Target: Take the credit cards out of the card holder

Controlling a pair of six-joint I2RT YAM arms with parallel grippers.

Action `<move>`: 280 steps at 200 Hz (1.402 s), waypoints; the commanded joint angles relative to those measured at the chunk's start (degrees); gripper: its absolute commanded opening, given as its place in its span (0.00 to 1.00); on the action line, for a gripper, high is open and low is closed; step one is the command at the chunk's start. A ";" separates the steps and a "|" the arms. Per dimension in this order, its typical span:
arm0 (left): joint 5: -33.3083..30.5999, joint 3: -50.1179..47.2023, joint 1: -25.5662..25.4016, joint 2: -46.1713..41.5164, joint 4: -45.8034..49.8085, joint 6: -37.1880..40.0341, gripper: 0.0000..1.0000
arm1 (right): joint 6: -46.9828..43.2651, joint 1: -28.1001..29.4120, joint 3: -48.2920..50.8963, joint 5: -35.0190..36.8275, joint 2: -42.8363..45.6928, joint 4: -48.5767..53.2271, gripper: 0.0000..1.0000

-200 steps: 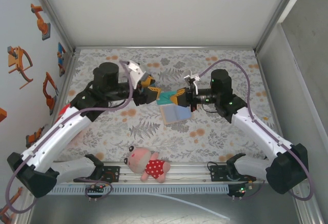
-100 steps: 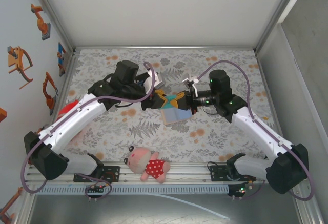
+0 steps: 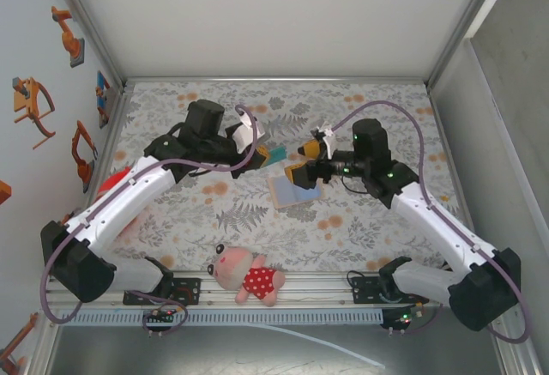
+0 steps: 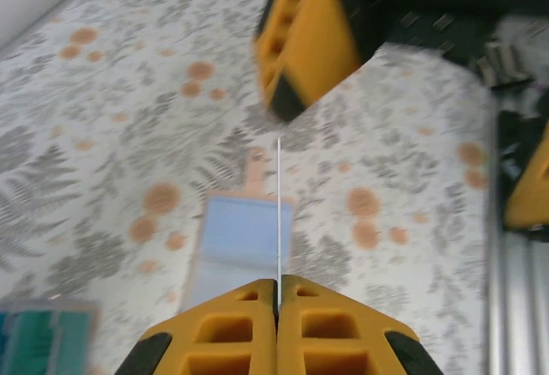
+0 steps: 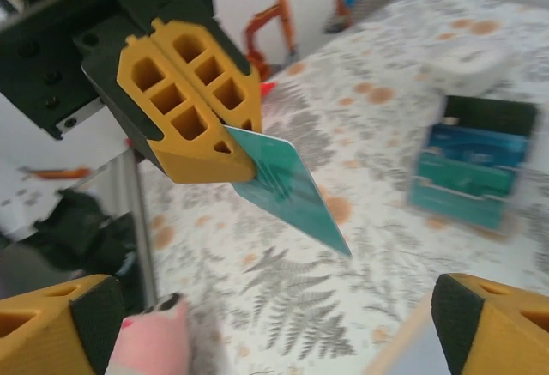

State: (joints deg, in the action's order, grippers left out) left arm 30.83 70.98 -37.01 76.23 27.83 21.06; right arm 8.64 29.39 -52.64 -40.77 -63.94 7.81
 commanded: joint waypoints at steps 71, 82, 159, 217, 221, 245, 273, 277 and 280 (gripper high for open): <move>-4.03 3.30 12.06 18.54 -7.59 15.92 0.00 | 7.53 0.05 -1.59 34.70 3.28 7.00 0.94; -3.86 4.47 12.53 21.22 -7.58 16.53 0.00 | 7.67 -0.03 -1.56 35.30 3.34 7.50 0.94; -5.20 8.62 13.53 30.95 -8.82 18.31 0.00 | 9.42 -0.03 -1.42 37.17 1.99 7.68 0.94; -5.78 10.08 13.74 33.29 -6.14 19.55 0.00 | 9.76 -0.03 -0.71 37.43 2.00 7.24 0.94; -5.74 10.16 13.72 33.41 -5.98 19.62 0.00 | 9.73 -0.03 -0.70 37.51 2.01 7.24 0.94; -5.17 10.23 13.73 33.48 -4.63 20.01 0.00 | 9.67 -0.11 -0.61 37.60 1.98 7.23 0.94; -5.84 9.80 13.79 33.72 -4.63 20.33 0.00 | 9.68 -0.12 -0.43 37.61 1.76 7.17 0.94; -5.99 9.84 13.75 33.89 -4.61 20.40 0.00 | 9.72 -0.12 -0.44 37.52 1.80 7.15 0.94; -6.04 9.87 13.78 34.00 -4.63 20.49 0.00 | 9.72 -0.12 -0.40 37.52 1.80 7.13 0.94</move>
State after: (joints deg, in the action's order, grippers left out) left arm 24.45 79.50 -23.53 109.12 21.65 39.64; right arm 17.63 29.39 -52.64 -4.36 -62.02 14.83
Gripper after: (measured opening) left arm 0.044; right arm 0.942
